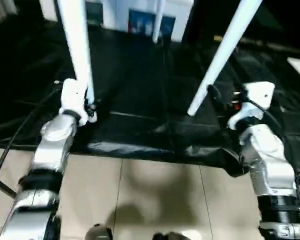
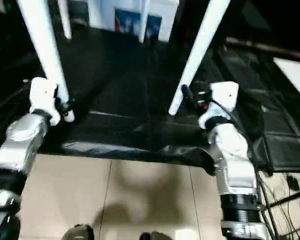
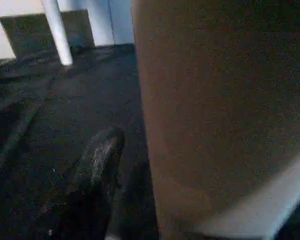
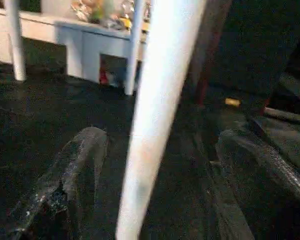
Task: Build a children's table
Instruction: Flip table
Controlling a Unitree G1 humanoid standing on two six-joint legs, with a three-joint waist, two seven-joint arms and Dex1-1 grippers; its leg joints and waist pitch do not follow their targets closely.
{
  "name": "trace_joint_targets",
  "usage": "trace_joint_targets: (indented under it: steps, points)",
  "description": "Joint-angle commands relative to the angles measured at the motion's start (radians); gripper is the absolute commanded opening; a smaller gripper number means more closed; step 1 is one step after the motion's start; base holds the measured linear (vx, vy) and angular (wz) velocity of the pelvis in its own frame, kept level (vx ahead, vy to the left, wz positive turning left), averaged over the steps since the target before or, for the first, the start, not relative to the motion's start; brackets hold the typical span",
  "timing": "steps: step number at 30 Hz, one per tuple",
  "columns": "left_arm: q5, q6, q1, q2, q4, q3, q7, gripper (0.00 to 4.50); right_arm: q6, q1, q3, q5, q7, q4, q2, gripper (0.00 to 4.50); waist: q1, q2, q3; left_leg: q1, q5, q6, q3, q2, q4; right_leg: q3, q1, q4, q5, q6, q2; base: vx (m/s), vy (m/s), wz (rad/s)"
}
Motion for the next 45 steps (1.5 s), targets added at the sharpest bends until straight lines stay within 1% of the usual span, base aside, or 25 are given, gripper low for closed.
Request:
trace_joint_targets:
  steps: [1, 2, 3, 4, 5, 6, 8, 9, 10, 11, 13, 16, 19, 22, 24, 26, 28, 33, 34, 38, 39, 41, 43, 44, 45]
  points:
    - [-0.014, 0.008, 0.012, 0.0, -0.041, -0.003, -0.017, 3.16, 0.008, -0.006, -0.033, 0.013, -0.005, 0.011, -0.018, 3.82, 0.0, 0.018, -0.058, 0.041, -0.211, 0.013, -0.023, 0.047, -0.082, 0.061, 0.035, -0.067, -0.104, -0.144, -0.062, 0.0, 0.0, 0.0]
    - [-0.024, 0.013, 0.036, 0.0, -0.082, 0.005, -0.019, 3.16, -0.002, -0.028, -0.045, 0.015, -0.002, 0.051, -0.025, 3.82, 0.001, 0.026, -0.045, 0.042, -0.201, 0.017, -0.022, 0.047, -0.084, 0.062, 0.03, -0.066, -0.081, -0.152, -0.06, 0.0, 0.0, 0.0]
    - [-0.029, 0.013, 0.047, 0.0, -0.101, 0.01, -0.018, 3.16, -0.01, -0.041, -0.051, 0.014, -0.002, 0.077, -0.03, 3.82, -0.003, 0.02, -0.045, 0.041, -0.193, 0.019, -0.021, 0.047, -0.085, 0.06, 0.037, -0.062, -0.068, -0.165, -0.059, 0.0, 0.0, 0.0]
    - [-0.062, 0.026, 0.086, 0.001, -0.162, 0.029, -0.032, 3.16, -0.06, -0.115, -0.054, 0.029, 0.064, 0.223, -0.053, 3.82, -0.005, 0.025, -0.042, 0.045, -0.203, 0.02, -0.019, 0.048, -0.082, 0.061, 0.035, -0.06, -0.068, -0.183, -0.063, 0.0, 0.0, 0.0]
    - [-0.075, 0.032, 0.096, 0.0, -0.18, 0.033, -0.039, 3.16, -0.07, -0.134, -0.053, 0.035, 0.088, 0.258, -0.057, 3.82, -0.011, 0.021, -0.036, 0.04, -0.199, 0.022, -0.018, 0.046, -0.085, 0.061, 0.038, -0.064, -0.077, -0.187, -0.06, 0.0, 0.0, 0.0]
    - [-0.08, 0.035, 0.1, 0.0, -0.188, 0.035, -0.042, 3.16, -0.075, -0.142, -0.053, 0.038, 0.099, 0.274, -0.059, 3.82, -0.008, 0.027, -0.03, 0.045, -0.197, 0.024, -0.013, 0.046, -0.081, 0.066, 0.033, -0.065, -0.071, -0.194, -0.06, 0.0, 0.0, 0.0]
    - [-0.099, 0.059, 0.129, 0.004, -0.235, 0.047, -0.046, 3.16, -0.111, -0.211, -0.049, 0.046, 0.169, 0.397, -0.073, 3.82, -0.008, 0.03, -0.024, 0.046, -0.17, 0.038, -0.011, 0.047, -0.079, 0.067, 0.033, -0.059, -0.033, -0.209, -0.062, 0.0, 0.0, 0.0]
    - [-0.109, 0.067, 0.145, 0.005, -0.256, 0.057, -0.047, 3.16, -0.13, -0.254, -0.049, 0.048, 0.208, 0.474, -0.081, 3.82, -0.008, 0.024, -0.015, 0.043, -0.151, 0.051, -0.008, 0.044, -0.08, 0.069, 0.035, -0.063, -0.029, -0.213, -0.058, 0.0, 0.0, 0.0]
    - [-0.113, 0.07, 0.151, 0.006, -0.263, 0.061, -0.047, 3.16, -0.135, -0.266, -0.049, 0.048, 0.219, 0.496, -0.083, 3.82, -0.009, 0.026, -0.019, 0.045, -0.146, 0.057, -0.007, 0.046, -0.077, 0.07, 0.036, -0.058, -0.021, -0.225, -0.061, 0.0, 0.0, 0.0]
    - [-0.116, 0.074, 0.157, 0.006, -0.272, 0.065, -0.047, 3.16, -0.141, -0.28, -0.049, 0.049, 0.231, 0.521, -0.085, 3.82, -0.009, 0.022, -0.014, 0.042, -0.129, 0.066, -0.007, 0.045, -0.078, 0.07, 0.038, -0.059, -0.012, -0.228, -0.06, 0.0, 0.0, 0.0]
    - [-0.137, 0.084, 0.198, 0.013, -0.325, 0.08, -0.061, 3.16, -0.173, -0.351, -0.046, 0.05, 0.316, 0.644, -0.101, 3.82, -0.008, 0.021, -0.012, 0.039, -0.064, 0.101, -0.005, 0.047, -0.073, 0.072, 0.044, -0.048, 0.037, -0.263, -0.061, 0.0, 0.0, 0.0]
    - [-0.173, 0.097, 0.251, 0.021, -0.392, 0.097, -0.085, 3.16, -0.191, -0.415, -0.032, 0.055, 0.452, 0.752, -0.122, 3.82, -0.006, 0.015, -0.001, 0.042, -0.036, 0.133, 0.003, 0.048, -0.068, 0.077, 0.037, -0.045, 0.067, -0.287, -0.057, 0.0, 0.0, 0.0]
    - [-0.218, 0.106, 0.308, 0.026, -0.456, 0.104, -0.124, 3.16, -0.204, -0.462, -0.012, 0.05, 0.585, 0.838, -0.144, 3.82, -0.003, 0.019, 0.007, 0.049, -0.038, 0.141, 0.005, 0.053, -0.069, 0.079, 0.031, -0.046, 0.055, -0.301, -0.056, 0.0, 0.0, 0.0]
    - [-0.246, 0.119, 0.36, 0.029, -0.504, 0.108, -0.153, 3.16, -0.226, -0.496, 0.021, 0.019, 0.69, 0.911, -0.164, 3.82, -0.004, 0.015, 0.014, 0.049, -0.073, 0.13, 0.007, 0.056, -0.071, 0.08, 0.032, -0.052, 0.001, -0.305, -0.059, 0.0, 0.0, 0.0]
    - [-0.25, 0.125, 0.377, 0.029, -0.517, 0.11, -0.157, 3.16, -0.237, -0.509, 0.028, 0.01, 0.727, 0.942, -0.169, 3.82, -0.003, 0.018, 0.016, 0.056, -0.092, 0.116, 0.009, 0.057, -0.072, 0.083, 0.027, -0.054, -0.031, -0.303, -0.059, 0.0, 0.0, 0.0]
    - [-0.258, 0.126, 0.394, 0.03, -0.528, 0.114, -0.165, 3.16, -0.244, -0.515, 0.037, 0.004, 0.759, 0.96, -0.172, 3.82, -0.003, 0.011, 0.021, 0.054, -0.101, 0.113, 0.009, 0.056, -0.074, 0.084, 0.027, -0.058, -0.052, -0.297, -0.06, 0.0, 0.0, 0.0]
    - [-0.264, 0.127, 0.426, 0.033, -0.544, 0.126, -0.166, 3.16, -0.252, -0.517, 0.05, -0.005, 0.811, 0.976, -0.176, 3.82, -0.003, 0.014, 0.021, 0.055, -0.11, 0.109, 0.008, 0.059, -0.074, 0.084, 0.027, -0.057, -0.065, -0.297, -0.063, 0.0, 0.0, 0.0]
    - [-0.301, 0.133, 0.524, 0.043, -0.6, 0.175, -0.174, 3.16, -0.267, -0.492, 0.085, -0.013, 0.928, 0.971, -0.173, 3.82, -0.009, 0.008, 0.022, 0.05, -0.084, 0.134, 0.008, 0.06, -0.073, 0.085, 0.031, -0.055, -0.039, -0.305, -0.065, 0.0, 0.0, 0.0]
    - [-0.315, 0.137, 0.554, 0.045, -0.624, 0.189, -0.181, 3.16, -0.271, -0.476, 0.094, -0.01, 0.951, 0.958, -0.166, 3.82, -0.011, 0.007, 0.02, 0.053, -0.088, 0.137, 0.01, 0.059, -0.071, 0.086, 0.028, -0.056, -0.044, -0.305, -0.063, 0.0, 0.0, 0.0]
    - [-0.338, 0.165, 0.596, 0.045, -0.684, 0.202, -0.186, 3.16, -0.303, -0.435, 0.104, 0.0, 1.0, 0.93, -0.145, 3.82, -0.01, 0.012, 0.021, 0.056, -0.107, 0.132, 0.01, 0.064, -0.074, 0.086, 0.024, -0.06, -0.064, -0.308, -0.062, 0.0, 0.0, 0.0]
    - [-0.34, 0.171, 0.596, 0.044, -0.692, 0.199, -0.183, 3.16, -0.304, -0.42, 0.106, 0.007, 1.018, 0.907, -0.135, 3.82, -0.007, 0.021, 0.018, 0.058, -0.118, 0.125, 0.01, 0.064, -0.075, 0.086, 0.025, -0.059, -0.075, -0.31, -0.062, 0.0, 0.0, 0.0]
    - [-0.341, 0.173, 0.595, 0.043, -0.695, 0.196, -0.18, 3.16, -0.306, -0.408, 0.108, 0.01, 1.029, 0.887, -0.128, 3.82, -0.006, 0.018, 0.021, 0.058, -0.146, 0.111, 0.009, 0.065, -0.079, 0.086, 0.023, -0.063, -0.102, -0.301, -0.062, 0.0, 0.0, 0.0]
    - [-0.335, 0.171, 0.576, 0.032, -0.695, 0.176, -0.167, 3.16, -0.31, -0.355, 0.127, 0.023, 1.044, 0.805, -0.103, 3.82, -0.001, 0.029, 0.012, 0.062, -0.158, 0.091, 0.008, 0.065, -0.079, 0.085, 0.024, -0.062, -0.104, -0.293, -0.06, 0.0, 0.0, 0.0]
    - [-0.333, 0.17, 0.571, 0.029, -0.695, 0.171, -0.165, 3.16, -0.311, -0.345, 0.131, 0.024, 1.043, 0.79, -0.098, 3.82, 0.001, 0.027, 0.013, 0.063, -0.164, 0.081, 0.008, 0.065, -0.08, 0.086, 0.021, -0.063, -0.097, -0.284, -0.059, 0.0, 0.0, 0.0]
    - [-0.33, 0.171, 0.566, 0.026, -0.697, 0.164, -0.161, 3.16, -0.311, -0.334, 0.133, 0.026, 1.041, 0.775, -0.093, 3.82, 0.002, 0.029, 0.008, 0.062, -0.164, 0.075, 0.006, 0.064, -0.081, 0.085, 0.025, -0.061, -0.098, -0.284, -0.06, 0.0, 0.0, 0.0]
